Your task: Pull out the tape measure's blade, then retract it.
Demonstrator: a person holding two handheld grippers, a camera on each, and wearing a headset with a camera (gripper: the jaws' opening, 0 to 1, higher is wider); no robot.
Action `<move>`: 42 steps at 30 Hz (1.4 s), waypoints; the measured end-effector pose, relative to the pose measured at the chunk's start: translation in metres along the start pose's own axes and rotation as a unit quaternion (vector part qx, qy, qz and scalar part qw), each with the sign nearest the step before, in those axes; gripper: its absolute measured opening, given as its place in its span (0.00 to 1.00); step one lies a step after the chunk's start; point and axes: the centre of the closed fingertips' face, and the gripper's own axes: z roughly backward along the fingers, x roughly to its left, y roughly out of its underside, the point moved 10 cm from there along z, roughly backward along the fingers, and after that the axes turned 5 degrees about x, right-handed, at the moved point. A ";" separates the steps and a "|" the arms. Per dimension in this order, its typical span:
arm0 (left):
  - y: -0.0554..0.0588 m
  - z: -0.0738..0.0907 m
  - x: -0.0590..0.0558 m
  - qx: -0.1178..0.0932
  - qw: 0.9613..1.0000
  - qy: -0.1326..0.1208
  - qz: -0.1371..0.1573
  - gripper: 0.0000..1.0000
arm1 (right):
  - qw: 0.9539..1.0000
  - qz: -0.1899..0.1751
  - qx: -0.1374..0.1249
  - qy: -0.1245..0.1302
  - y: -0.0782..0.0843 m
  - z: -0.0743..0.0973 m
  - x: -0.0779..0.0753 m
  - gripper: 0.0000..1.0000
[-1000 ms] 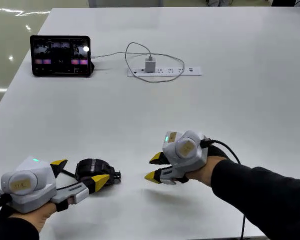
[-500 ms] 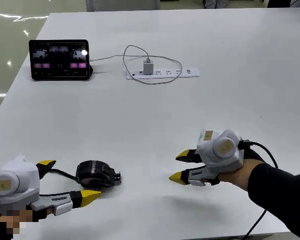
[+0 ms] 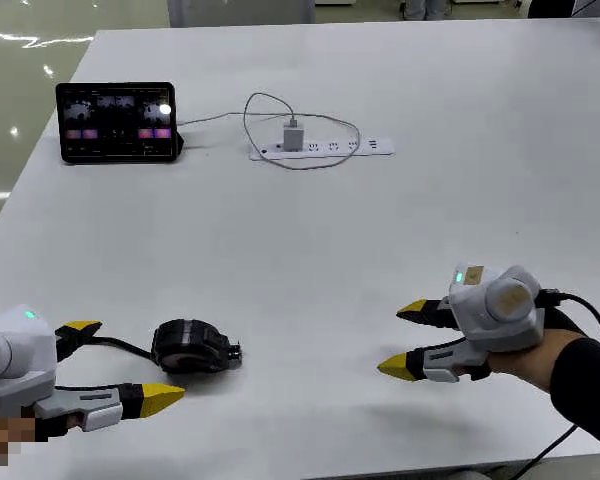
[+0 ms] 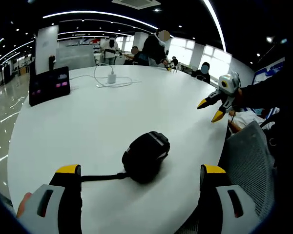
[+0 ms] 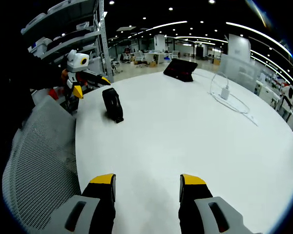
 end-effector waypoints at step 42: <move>0.011 0.020 0.010 0.015 0.999 -0.023 -0.034 0.99 | 0.998 -0.043 -0.006 0.050 0.063 0.057 -0.005 0.99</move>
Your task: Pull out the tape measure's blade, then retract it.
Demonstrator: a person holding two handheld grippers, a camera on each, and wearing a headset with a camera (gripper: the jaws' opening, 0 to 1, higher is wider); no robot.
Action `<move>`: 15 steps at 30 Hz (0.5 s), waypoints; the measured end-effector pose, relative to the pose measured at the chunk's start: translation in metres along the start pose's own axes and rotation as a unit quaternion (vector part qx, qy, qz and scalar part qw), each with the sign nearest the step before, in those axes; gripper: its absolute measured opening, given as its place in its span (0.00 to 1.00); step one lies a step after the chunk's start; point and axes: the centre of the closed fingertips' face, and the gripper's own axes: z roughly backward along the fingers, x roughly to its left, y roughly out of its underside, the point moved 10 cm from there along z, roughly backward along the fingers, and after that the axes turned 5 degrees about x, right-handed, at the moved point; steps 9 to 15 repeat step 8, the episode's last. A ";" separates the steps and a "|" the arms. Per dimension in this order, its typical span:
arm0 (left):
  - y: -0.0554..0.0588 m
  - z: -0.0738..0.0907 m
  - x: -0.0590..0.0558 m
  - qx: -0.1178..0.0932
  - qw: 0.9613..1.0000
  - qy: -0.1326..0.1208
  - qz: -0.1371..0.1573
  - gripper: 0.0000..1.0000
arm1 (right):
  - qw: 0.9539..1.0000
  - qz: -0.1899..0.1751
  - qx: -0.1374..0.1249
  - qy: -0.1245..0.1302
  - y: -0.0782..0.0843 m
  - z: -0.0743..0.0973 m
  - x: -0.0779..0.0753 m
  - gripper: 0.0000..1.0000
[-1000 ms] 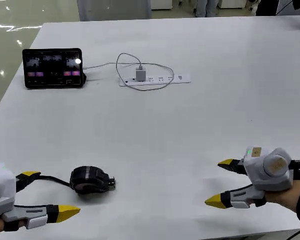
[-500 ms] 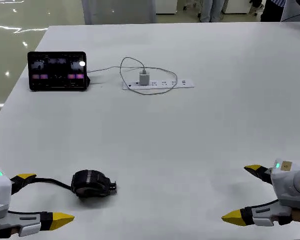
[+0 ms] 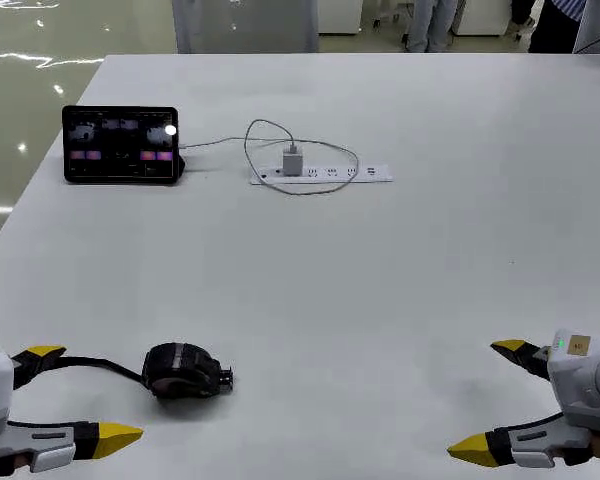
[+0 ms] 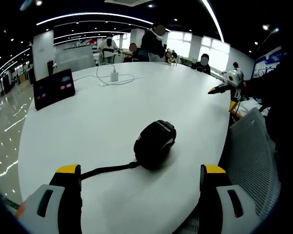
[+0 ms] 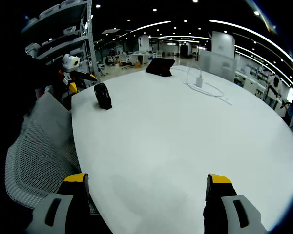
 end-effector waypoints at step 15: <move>0.001 0.000 0.000 0.001 1.000 0.000 -0.001 0.99 | 1.000 0.000 0.001 0.000 0.001 0.000 -0.001 0.99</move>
